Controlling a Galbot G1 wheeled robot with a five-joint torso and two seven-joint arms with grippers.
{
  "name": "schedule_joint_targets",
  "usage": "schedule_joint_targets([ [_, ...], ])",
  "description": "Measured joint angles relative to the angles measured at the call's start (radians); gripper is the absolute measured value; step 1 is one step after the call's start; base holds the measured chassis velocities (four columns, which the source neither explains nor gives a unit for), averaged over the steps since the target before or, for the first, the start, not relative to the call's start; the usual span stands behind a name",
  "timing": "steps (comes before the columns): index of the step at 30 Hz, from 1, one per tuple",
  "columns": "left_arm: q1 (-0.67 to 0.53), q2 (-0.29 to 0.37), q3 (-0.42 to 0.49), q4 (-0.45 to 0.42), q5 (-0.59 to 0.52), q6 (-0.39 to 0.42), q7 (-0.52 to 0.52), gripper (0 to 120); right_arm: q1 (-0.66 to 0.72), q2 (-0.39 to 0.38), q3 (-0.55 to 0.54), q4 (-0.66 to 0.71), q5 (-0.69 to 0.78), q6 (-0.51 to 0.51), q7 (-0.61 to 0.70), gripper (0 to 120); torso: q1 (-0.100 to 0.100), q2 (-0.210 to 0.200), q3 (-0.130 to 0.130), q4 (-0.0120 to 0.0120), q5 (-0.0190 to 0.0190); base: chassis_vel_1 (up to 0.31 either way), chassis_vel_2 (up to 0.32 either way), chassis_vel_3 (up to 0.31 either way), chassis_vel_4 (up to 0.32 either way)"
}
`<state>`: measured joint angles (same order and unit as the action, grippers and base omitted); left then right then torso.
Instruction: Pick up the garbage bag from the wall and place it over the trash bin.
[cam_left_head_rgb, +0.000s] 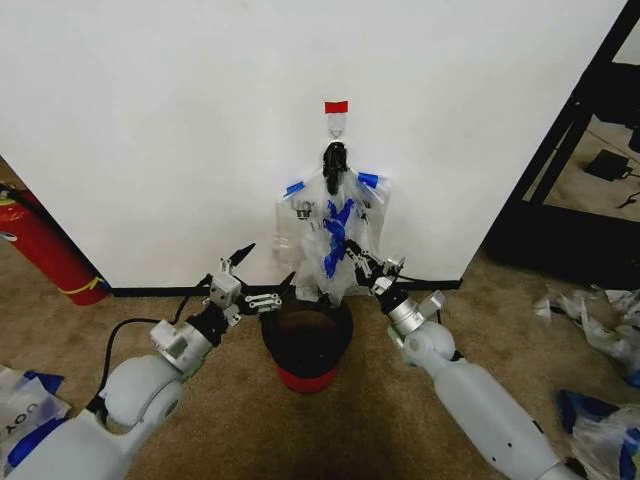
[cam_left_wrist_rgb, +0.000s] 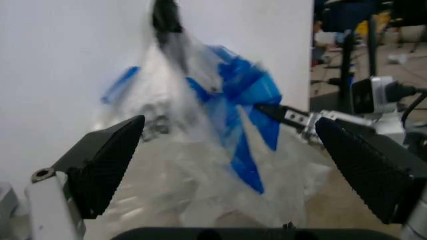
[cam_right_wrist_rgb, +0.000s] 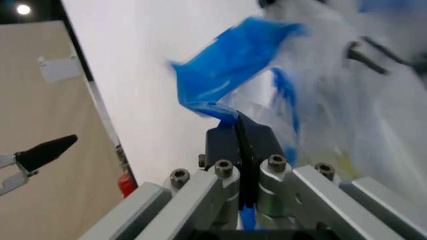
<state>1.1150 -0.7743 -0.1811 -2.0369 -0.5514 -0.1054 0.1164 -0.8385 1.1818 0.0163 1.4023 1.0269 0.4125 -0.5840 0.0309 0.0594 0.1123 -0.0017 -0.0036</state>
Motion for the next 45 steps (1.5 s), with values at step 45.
schedule_joint_targets([
  [45,-0.557,-0.104,0.557,0.357,0.371,0.141,-0.121,60,-0.137,-0.012,0.091,0.173,0.152,0.009,0.048,0,0.000,0.000,0.000,0.0003,0.0000,0.000,0.000,0.000,0.000],
])
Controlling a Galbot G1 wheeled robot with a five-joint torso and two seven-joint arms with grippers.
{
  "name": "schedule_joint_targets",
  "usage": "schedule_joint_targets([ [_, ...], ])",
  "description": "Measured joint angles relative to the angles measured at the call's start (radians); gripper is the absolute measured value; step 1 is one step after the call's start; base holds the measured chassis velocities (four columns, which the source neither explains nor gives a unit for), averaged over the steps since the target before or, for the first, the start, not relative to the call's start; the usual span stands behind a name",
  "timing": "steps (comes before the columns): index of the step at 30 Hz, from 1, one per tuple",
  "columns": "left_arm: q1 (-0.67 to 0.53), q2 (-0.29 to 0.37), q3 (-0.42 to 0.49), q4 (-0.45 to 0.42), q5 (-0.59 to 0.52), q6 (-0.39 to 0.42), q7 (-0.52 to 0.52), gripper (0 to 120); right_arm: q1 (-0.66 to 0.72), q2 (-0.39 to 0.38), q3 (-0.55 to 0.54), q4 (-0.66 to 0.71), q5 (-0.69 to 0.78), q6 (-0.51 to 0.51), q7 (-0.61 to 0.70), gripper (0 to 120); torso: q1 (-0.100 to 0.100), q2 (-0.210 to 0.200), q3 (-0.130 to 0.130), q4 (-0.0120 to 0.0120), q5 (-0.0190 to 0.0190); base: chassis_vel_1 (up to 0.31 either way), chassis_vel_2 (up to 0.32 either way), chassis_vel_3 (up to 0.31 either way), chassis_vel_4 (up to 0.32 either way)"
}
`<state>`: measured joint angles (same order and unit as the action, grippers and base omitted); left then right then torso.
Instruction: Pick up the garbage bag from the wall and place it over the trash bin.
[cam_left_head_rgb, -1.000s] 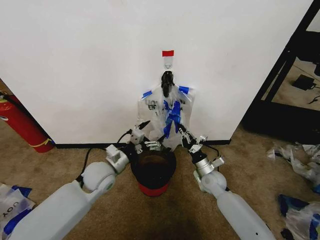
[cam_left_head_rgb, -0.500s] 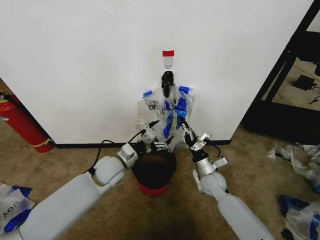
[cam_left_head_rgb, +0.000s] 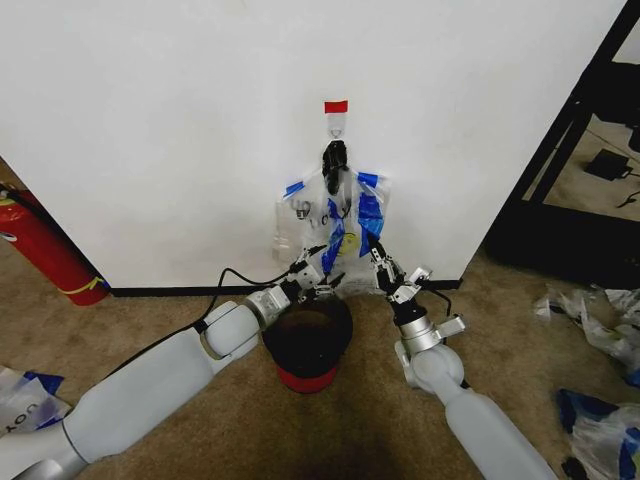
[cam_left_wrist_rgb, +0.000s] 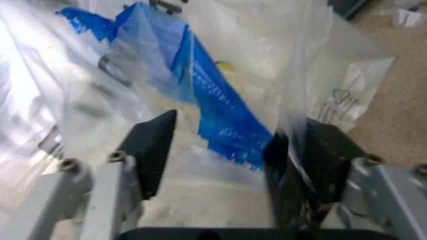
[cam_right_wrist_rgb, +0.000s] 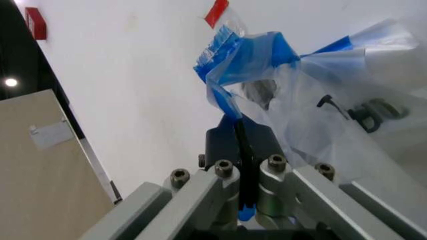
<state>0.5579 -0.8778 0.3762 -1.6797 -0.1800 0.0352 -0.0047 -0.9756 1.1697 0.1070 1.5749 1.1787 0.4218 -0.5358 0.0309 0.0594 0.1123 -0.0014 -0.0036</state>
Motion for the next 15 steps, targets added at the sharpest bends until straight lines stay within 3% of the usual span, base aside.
schedule_joint_targets([
  [9,0.012,0.021,-0.005,-0.054,-0.013,0.014,-0.007,32,-0.005,-0.006,0.015,-0.017,-0.022,0.000,-0.035,0,0.000,0.000,0.000,-0.0003,0.0000,0.000,0.000,0.000,0.000],
  [15,0.059,0.057,-0.022,-0.149,-0.044,-0.015,0.027,54,-0.010,-0.006,0.027,-0.035,-0.032,0.005,-0.051,0,0.000,0.000,0.000,0.0000,-0.0001,0.000,0.000,0.000,0.000],
])
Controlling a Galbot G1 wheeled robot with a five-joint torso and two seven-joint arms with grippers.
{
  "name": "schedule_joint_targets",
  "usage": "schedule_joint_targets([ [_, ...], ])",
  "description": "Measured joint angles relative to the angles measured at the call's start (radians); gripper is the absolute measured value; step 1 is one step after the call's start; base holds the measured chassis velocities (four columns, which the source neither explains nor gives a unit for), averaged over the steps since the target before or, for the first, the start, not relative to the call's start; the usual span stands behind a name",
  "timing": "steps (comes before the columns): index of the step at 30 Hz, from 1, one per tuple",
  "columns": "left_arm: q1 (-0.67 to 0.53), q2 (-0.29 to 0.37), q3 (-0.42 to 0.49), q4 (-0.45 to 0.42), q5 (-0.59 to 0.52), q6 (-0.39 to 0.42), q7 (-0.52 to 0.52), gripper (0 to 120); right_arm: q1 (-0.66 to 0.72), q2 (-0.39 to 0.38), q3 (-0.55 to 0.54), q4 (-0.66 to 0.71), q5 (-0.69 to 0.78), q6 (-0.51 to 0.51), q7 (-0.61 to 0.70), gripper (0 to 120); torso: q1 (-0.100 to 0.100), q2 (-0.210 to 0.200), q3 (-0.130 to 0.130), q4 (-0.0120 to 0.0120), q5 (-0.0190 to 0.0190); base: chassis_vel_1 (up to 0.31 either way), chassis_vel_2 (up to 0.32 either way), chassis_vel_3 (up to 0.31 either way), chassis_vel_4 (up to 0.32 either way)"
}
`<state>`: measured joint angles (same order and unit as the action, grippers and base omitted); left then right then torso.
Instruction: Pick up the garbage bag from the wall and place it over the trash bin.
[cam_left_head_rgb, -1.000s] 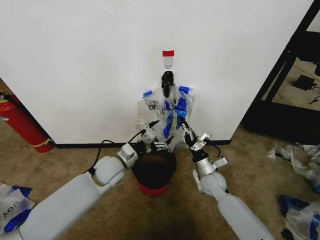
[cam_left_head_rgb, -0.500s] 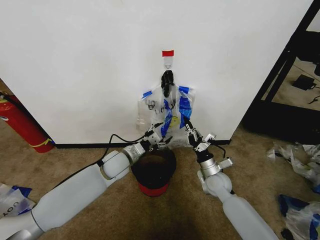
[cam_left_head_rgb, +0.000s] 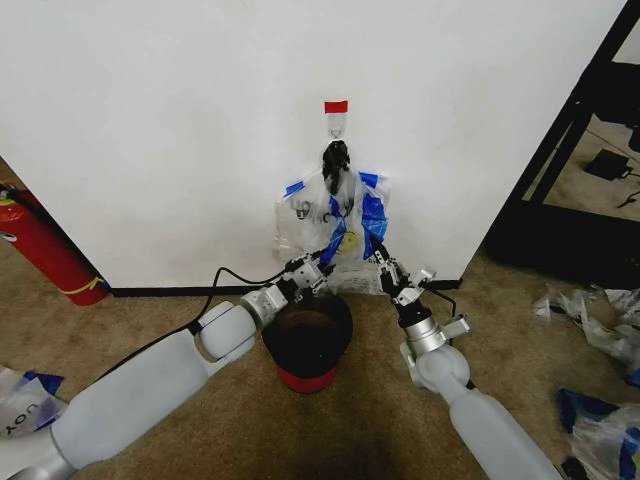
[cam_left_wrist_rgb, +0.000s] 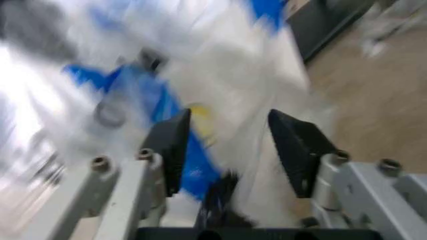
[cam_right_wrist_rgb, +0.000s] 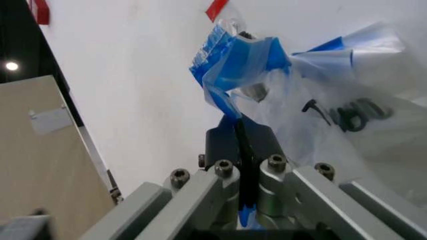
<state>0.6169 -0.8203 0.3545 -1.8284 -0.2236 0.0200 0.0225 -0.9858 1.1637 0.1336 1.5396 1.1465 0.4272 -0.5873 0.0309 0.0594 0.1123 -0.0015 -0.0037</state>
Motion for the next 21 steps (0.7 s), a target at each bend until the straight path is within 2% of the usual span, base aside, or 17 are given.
schedule_joint_targets([
  [2,0.010,0.005,-0.008,-0.014,-0.007,-0.017,0.016,57,-0.001,0.000,0.000,0.000,0.006,0.001,0.002,0,0.000,0.000,0.000,-0.0001,-0.0001,0.000,0.000,0.000,0.000],
  [6,0.025,0.003,-0.042,-0.031,-0.100,-0.102,0.079,76,-0.010,0.002,0.001,0.013,0.036,0.001,0.019,0,0.000,0.000,0.000,0.0001,0.0000,0.000,0.000,0.000,0.000],
  [8,0.010,-0.009,-0.040,-0.028,-0.129,-0.102,0.056,84,-0.016,0.002,0.001,0.017,0.037,0.001,0.019,0,0.000,0.000,0.000,-0.0001,-0.0001,0.000,0.000,0.000,0.000],
  [9,0.010,-0.009,-0.040,-0.028,-0.129,-0.102,0.056,84,-0.016,0.002,0.001,0.017,0.037,0.001,0.019,0,0.000,0.000,0.000,-0.0001,-0.0001,0.000,0.000,0.000,0.000],
  [13,-0.039,-0.023,0.001,0.001,-0.153,-0.039,-0.018,98,-0.038,0.001,0.004,0.030,0.028,0.001,0.011,0,0.000,0.000,0.000,-0.0004,0.0001,0.000,0.000,0.000,0.000],
  [16,-0.052,-0.024,0.017,0.024,-0.144,-0.008,-0.035,99,-0.046,0.001,0.008,0.039,0.024,0.001,0.009,0,0.000,0.000,0.000,-0.0003,0.0002,0.000,0.000,0.000,0.000],
  [21,-0.061,-0.036,0.041,0.077,-0.089,0.061,-0.095,84,-0.065,-0.006,0.017,0.072,0.018,0.001,0.008,0,0.000,0.000,0.000,0.0000,0.0000,0.000,0.000,0.000,0.000],
])
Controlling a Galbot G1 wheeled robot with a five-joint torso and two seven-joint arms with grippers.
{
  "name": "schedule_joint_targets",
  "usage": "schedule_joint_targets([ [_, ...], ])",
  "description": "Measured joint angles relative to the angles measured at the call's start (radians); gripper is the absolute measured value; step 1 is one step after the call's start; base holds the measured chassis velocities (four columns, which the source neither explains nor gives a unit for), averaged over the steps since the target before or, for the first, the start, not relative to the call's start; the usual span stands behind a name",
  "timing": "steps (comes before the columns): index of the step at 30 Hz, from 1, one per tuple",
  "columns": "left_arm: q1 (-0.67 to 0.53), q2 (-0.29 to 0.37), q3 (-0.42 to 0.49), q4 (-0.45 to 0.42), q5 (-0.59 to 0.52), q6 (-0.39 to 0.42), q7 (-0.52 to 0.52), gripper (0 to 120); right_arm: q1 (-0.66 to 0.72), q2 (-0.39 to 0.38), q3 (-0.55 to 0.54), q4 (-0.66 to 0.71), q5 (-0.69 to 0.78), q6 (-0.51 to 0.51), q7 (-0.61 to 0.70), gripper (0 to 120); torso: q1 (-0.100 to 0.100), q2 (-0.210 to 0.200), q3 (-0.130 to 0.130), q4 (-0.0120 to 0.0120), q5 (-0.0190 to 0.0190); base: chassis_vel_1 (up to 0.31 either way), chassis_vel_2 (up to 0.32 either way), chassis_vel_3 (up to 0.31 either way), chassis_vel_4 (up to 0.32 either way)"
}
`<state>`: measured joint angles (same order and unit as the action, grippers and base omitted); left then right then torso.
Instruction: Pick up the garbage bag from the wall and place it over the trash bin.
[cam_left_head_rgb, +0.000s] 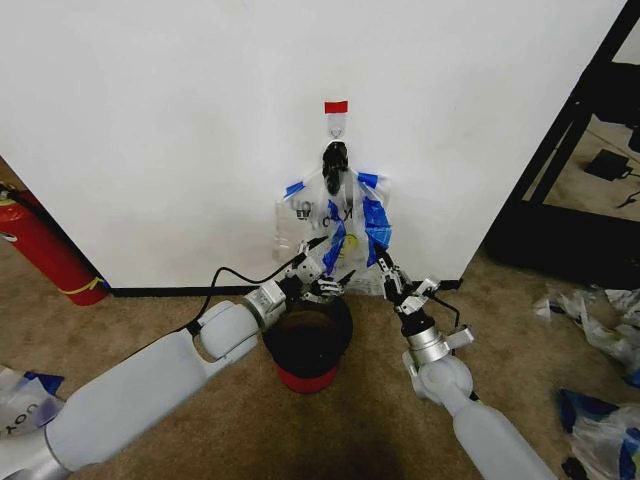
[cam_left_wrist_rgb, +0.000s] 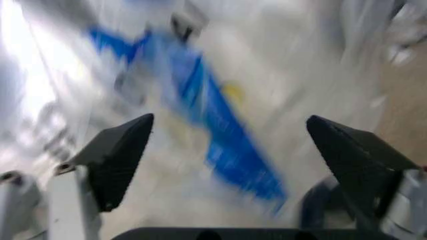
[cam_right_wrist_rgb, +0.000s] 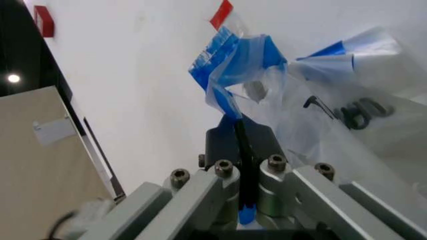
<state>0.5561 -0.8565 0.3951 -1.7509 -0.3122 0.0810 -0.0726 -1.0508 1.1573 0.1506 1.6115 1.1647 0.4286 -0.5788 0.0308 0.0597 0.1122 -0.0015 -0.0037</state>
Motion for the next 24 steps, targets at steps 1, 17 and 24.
schedule_joint_targets([
  [1,0.000,0.000,0.000,0.000,0.000,0.000,0.000,84,0.000,0.000,0.000,0.000,0.000,0.000,0.000,0,0.000,0.000,0.000,0.0000,0.0000,0.000,0.000,0.000,0.000],
  [17,-0.005,-0.016,0.015,-0.016,0.039,0.061,-0.014,55,-0.023,-0.007,0.010,0.027,-0.022,-0.002,-0.002,0,0.000,0.000,0.000,-0.0001,0.0000,0.000,0.000,0.000,0.000],
  [24,-0.027,-0.026,0.033,-0.005,0.038,0.072,-0.012,79,-0.025,-0.005,0.011,0.019,-0.037,-0.001,-0.004,0,0.000,0.000,0.000,-0.0001,0.0002,0.000,0.000,0.000,0.000],
])
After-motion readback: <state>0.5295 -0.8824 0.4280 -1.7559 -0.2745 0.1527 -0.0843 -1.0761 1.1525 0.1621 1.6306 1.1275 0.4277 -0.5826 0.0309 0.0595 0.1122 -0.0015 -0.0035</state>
